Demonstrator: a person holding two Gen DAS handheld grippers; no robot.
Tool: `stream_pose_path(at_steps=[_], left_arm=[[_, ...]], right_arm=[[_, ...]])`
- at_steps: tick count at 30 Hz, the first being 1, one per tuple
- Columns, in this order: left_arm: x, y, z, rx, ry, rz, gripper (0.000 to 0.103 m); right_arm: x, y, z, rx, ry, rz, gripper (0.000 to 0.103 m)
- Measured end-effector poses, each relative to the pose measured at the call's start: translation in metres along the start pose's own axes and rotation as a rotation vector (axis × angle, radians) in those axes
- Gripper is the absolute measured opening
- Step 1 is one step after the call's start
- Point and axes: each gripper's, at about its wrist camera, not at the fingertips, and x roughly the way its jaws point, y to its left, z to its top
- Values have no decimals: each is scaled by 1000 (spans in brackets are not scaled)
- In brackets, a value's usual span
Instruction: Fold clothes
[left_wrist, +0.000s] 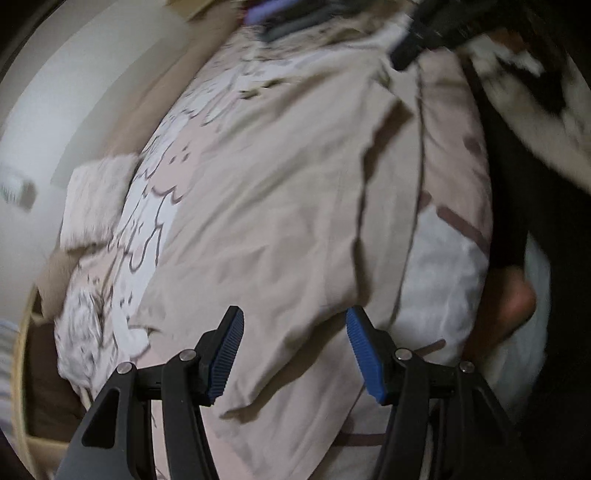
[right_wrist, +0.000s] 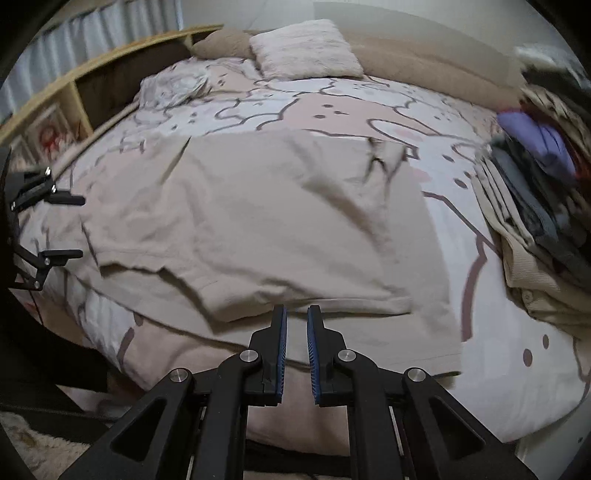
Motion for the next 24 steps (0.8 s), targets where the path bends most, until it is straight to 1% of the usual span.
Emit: stream_pose_path(at_steps=[2, 7, 9, 10, 11, 12, 13, 14, 15, 16, 17, 19, 21, 22, 23, 24], left_arm=[[6, -5, -2, 38, 4, 24, 58], [13, -11, 2, 88, -13, 49, 58], [14, -15, 3, 112, -19, 63, 58], [14, -17, 3, 122, -18, 68, 58], [15, -19, 3, 131, -18, 74, 58], [15, -22, 4, 141, -17, 80, 58], [16, -23, 4, 146, -16, 78, 58], [17, -24, 3, 151, -15, 75, 58], [18, -24, 3, 153, -15, 69, 56], [19, -24, 3, 153, -13, 55, 45], [20, -23, 3, 147, -4, 36, 40], [24, -23, 3, 135, 13, -3, 22], [24, -20, 2, 112, 16, -35, 15], [23, -16, 3, 86, 18, -53, 14], [20, -12, 4, 60, 11, -66, 13], [17, -7, 5, 34, 3, -79, 12]], right_arm=[[3, 14, -3, -45, -2, -36, 10], [7, 43, -6, -173, -43, -176, 11], [9, 55, -9, -249, -62, -225, 11], [9, 60, -10, -281, -72, -244, 14], [9, 65, -12, -313, -81, -259, 34], [8, 71, -14, -346, -92, -271, 50], [8, 76, -16, -381, -108, -282, 80], [7, 81, -18, -416, -126, -295, 83], [6, 86, -20, -454, -146, -309, 83], [6, 90, -22, -486, -160, -322, 83], [8, 93, -22, -503, -160, -332, 83], [13, 95, -21, -519, -153, -347, 83], [22, 95, -20, -540, -136, -371, 83], [27, 95, -20, -546, -124, -374, 83], [31, 95, -19, -548, -108, -374, 78], [36, 95, -18, -543, -89, -369, 69]])
